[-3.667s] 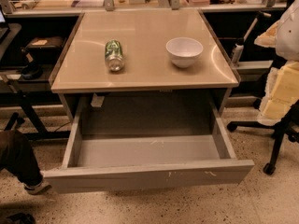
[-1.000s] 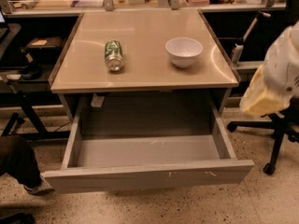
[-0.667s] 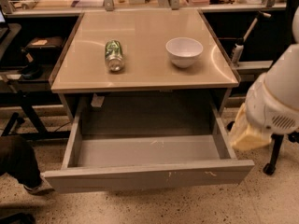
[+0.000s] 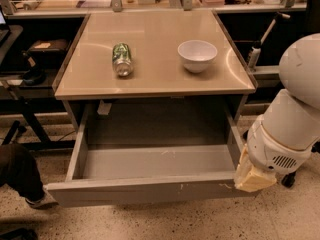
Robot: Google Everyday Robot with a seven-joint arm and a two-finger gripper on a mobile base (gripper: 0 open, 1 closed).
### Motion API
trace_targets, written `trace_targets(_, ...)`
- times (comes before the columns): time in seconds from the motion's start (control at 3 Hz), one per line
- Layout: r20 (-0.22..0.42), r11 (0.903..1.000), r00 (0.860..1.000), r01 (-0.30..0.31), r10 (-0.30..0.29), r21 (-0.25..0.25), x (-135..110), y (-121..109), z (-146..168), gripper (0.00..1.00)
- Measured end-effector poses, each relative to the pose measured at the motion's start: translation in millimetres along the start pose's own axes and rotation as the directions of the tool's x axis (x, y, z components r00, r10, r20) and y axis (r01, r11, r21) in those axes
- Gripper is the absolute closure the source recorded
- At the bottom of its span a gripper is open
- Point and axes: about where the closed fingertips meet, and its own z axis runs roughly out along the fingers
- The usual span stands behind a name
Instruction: Close top drawer
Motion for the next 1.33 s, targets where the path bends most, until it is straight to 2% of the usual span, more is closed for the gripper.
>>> trace_targets(0.33,0.021,0.9969,0.999,-0.027,0.029,-0.074,-1,11,41,1.0)
trace_targets(0.67,0.073,0.9861,0.994,-0.071,0.083,-0.15,-4,10,96,1.0)
trace_targets(1.0,0.118,0.9782,0.987,-0.083,0.107,-0.19,-14,-2,133,1.0)
trace_targets(1.33,0.149,0.977,0.982,-0.085,0.116,-0.195,-23,-18,151,1.0)
